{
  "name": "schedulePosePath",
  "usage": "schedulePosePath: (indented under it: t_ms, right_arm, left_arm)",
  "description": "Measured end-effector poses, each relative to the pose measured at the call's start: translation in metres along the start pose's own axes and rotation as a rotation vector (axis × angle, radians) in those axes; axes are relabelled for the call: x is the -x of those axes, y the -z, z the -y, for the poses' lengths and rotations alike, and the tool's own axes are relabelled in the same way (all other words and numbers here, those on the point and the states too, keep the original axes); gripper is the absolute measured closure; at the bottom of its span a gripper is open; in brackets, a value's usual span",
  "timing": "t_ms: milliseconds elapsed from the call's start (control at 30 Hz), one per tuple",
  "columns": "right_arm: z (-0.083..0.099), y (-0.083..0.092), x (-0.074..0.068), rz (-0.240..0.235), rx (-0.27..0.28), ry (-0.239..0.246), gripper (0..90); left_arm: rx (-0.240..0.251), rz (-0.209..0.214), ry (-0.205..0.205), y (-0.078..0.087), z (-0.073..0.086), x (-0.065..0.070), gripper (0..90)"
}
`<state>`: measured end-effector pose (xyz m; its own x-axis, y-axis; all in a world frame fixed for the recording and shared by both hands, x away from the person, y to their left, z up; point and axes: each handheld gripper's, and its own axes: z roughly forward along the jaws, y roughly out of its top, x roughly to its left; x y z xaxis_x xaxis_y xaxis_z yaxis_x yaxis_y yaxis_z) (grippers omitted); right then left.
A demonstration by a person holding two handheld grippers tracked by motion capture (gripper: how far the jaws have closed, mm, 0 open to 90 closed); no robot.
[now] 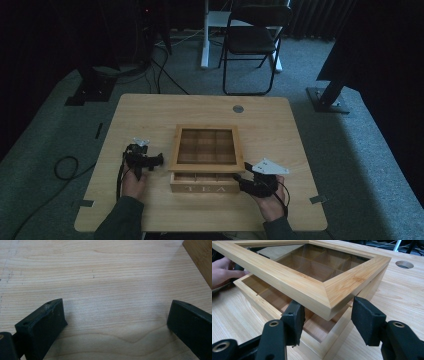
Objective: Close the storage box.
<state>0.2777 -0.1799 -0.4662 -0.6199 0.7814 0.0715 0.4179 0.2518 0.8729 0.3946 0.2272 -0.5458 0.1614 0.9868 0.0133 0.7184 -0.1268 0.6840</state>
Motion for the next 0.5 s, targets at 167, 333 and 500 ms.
schedulePosePath:
  t_ms: [167,333,500]
  right_arm:
    - [0.0034,-0.0009,-0.0006,0.002,0.001,0.004,43.9]
    - [0.0065,-0.0009,-0.0011,0.001,0.001,0.005,43.7]
    - [0.0091,-0.0002,-0.0011,-0.001,0.0,0.003,43.5]
  left_arm:
    - [0.0,0.0,0.0,0.0,0.0,0.0,1.6]
    - [0.0,0.0,0.0,0.0,0.0,0.0,1.6]
    - [0.0,0.0,0.0,0.0,0.0,0.0,1.6]
